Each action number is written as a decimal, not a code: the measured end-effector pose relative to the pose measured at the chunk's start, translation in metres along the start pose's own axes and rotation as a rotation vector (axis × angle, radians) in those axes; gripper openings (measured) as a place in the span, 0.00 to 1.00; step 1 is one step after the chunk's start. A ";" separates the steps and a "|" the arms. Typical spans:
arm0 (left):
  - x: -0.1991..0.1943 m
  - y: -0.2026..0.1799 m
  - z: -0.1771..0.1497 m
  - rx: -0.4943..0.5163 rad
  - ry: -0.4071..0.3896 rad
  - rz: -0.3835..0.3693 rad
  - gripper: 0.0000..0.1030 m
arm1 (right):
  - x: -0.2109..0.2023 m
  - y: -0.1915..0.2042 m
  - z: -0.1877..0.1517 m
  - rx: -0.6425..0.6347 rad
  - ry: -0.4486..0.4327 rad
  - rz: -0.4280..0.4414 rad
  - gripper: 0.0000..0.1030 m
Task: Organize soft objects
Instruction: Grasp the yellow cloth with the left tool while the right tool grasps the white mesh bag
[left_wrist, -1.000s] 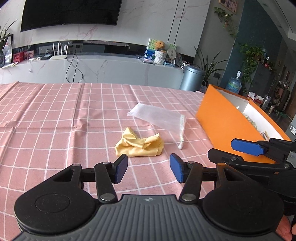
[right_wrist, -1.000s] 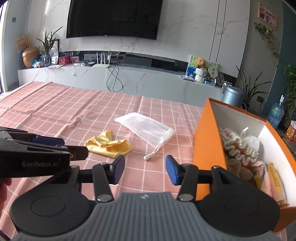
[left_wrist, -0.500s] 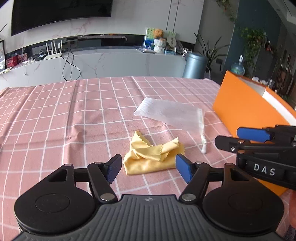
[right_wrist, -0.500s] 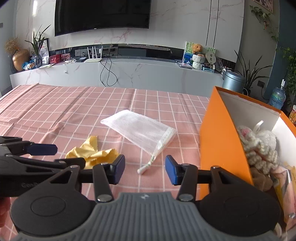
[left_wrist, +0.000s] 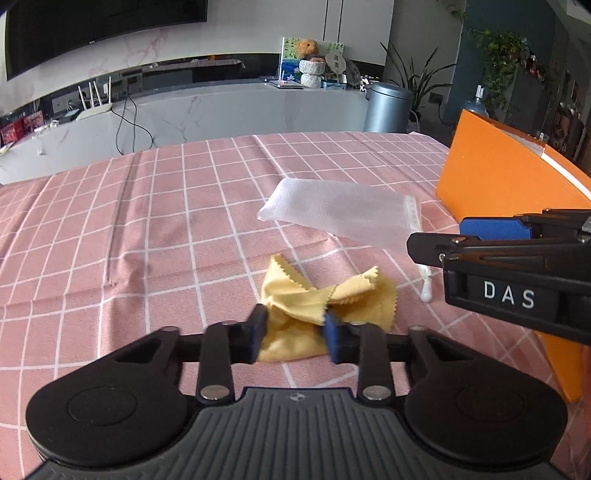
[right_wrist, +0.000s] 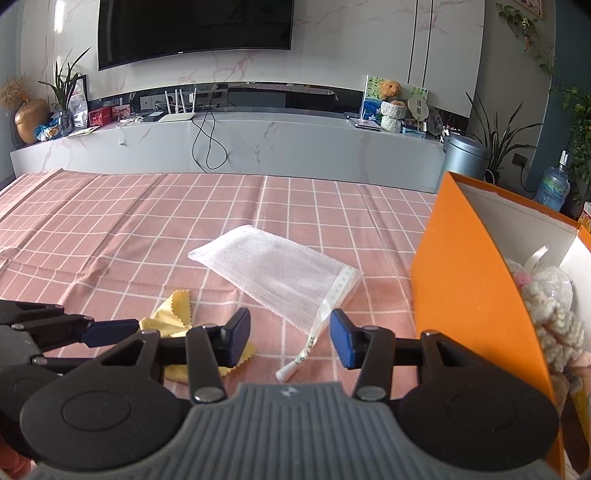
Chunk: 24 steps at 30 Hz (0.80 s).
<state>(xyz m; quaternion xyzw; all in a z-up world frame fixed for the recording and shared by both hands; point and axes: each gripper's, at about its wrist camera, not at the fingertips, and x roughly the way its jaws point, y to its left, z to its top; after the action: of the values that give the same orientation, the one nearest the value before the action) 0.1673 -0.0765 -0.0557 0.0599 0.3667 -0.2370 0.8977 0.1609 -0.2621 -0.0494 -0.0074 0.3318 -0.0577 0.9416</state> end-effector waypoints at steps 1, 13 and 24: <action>0.001 0.002 0.002 -0.007 -0.002 0.004 0.11 | 0.002 0.001 0.002 0.001 -0.001 -0.001 0.47; 0.006 0.035 0.036 -0.085 -0.057 0.080 0.01 | 0.041 0.003 0.025 0.052 0.023 -0.047 0.80; 0.017 0.050 0.053 -0.102 -0.070 0.094 0.01 | 0.083 -0.002 0.025 0.167 0.116 -0.030 0.87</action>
<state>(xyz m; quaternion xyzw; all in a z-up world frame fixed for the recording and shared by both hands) 0.2342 -0.0534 -0.0323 0.0229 0.3434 -0.1775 0.9220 0.2406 -0.2743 -0.0816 0.0694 0.3797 -0.0997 0.9171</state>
